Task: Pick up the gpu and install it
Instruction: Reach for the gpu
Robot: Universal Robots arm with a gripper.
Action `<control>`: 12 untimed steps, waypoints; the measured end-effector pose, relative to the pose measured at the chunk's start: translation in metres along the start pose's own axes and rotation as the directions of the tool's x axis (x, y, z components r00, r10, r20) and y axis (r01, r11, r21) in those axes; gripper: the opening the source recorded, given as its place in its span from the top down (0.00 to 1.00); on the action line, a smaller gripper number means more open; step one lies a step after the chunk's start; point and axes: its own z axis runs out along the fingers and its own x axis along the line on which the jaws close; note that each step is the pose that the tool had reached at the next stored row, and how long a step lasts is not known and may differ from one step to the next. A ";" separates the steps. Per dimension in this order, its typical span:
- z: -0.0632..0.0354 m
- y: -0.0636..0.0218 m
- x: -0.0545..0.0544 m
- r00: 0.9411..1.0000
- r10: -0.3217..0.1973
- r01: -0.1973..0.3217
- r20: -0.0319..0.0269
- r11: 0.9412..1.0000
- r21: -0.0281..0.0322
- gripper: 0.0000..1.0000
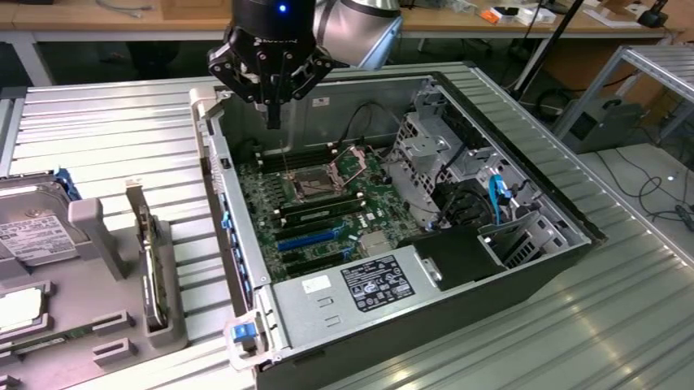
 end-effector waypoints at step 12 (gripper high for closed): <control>-0.0002 -0.0007 0.009 1.000 0.000 0.000 0.000 1.000 0.000 0.90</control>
